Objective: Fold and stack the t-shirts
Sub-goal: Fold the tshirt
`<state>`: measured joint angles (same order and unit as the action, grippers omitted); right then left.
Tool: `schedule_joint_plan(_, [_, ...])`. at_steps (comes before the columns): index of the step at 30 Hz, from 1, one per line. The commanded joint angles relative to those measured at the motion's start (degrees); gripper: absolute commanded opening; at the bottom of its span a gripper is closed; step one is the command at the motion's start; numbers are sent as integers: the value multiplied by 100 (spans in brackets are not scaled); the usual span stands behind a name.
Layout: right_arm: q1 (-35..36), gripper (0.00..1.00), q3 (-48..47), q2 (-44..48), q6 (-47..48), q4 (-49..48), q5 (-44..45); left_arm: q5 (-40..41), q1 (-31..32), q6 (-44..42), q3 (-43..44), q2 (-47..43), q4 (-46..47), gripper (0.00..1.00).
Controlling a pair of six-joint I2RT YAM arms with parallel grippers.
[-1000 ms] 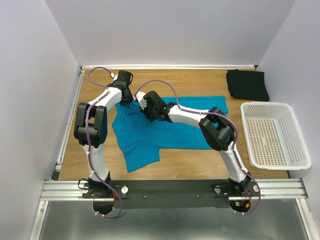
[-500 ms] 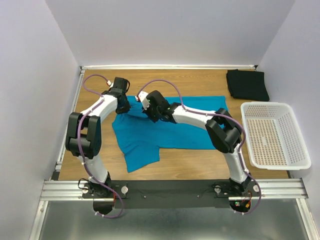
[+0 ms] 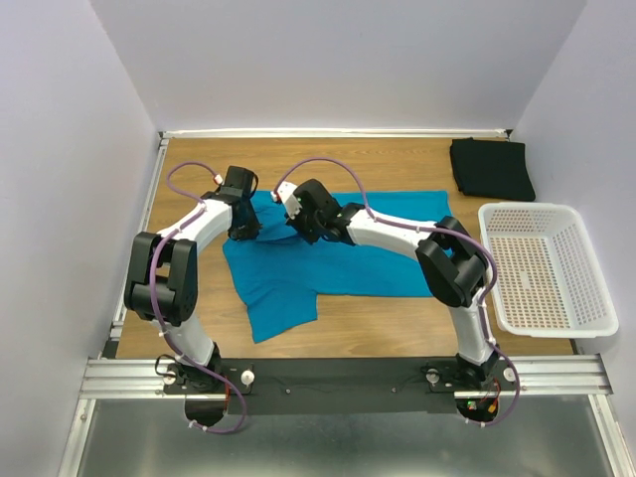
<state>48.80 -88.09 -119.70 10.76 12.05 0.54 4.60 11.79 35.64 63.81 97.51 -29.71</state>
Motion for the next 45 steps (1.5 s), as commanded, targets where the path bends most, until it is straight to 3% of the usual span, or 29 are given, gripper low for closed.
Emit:
schedule_joint_plan(1, [60,1,12,263,163,236,78,-205,130,66,26,-154,-96,7])
schedule_joint_plan(23, [60,1,152,491,391,623,517,-838,420,40,-167,-207,-395,11])
schedule_joint_plan(45, [51,4,425,114,356,675,728,-1216,491,-48,-528,-22,-131,25])
